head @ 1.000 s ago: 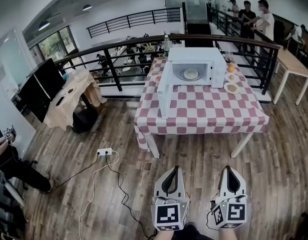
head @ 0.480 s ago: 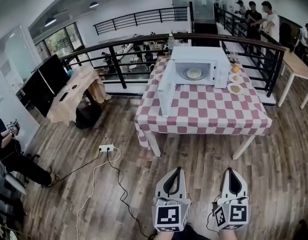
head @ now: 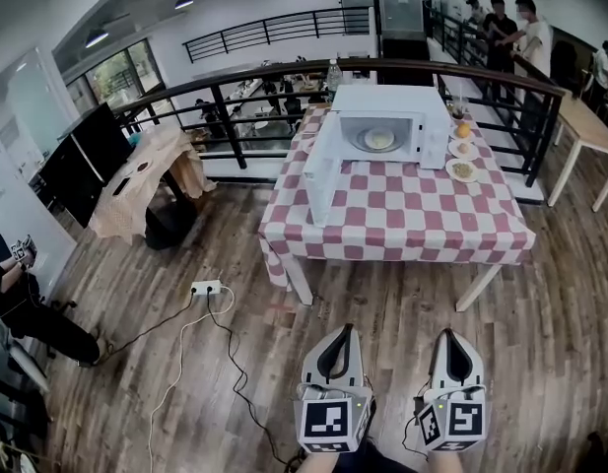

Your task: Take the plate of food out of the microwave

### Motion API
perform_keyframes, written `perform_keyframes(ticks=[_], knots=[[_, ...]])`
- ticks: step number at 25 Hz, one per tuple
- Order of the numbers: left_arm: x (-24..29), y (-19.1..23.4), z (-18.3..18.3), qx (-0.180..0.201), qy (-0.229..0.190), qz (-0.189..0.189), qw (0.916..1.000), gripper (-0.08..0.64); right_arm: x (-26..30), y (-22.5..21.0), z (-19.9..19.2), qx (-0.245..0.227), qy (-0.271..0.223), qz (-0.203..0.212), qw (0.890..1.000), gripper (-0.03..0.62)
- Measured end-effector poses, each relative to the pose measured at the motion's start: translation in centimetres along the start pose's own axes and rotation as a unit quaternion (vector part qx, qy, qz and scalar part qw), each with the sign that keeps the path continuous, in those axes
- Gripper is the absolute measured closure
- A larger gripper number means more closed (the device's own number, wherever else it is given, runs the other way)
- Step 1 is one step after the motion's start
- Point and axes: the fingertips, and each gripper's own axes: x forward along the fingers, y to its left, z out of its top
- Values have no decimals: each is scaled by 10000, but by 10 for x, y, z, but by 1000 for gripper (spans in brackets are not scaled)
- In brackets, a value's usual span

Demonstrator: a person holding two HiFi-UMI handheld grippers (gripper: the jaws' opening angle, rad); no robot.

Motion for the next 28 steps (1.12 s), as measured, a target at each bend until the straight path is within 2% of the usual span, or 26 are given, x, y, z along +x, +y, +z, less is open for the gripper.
perform_keyframes(ticks=[6, 14, 28], knots=[[25, 3, -5, -73, 59, -69, 9999, 538, 23, -7, -3, -19, 17, -49, 10000, 598], [64, 22, -5, -77, -91, -59, 9999, 537, 65, -9, -5, -40, 44, -52, 10000, 598], [150, 64, 3, -159, 64, -130, 9998, 538, 156, -14, -5, 80, 177, -146, 9997, 598]])
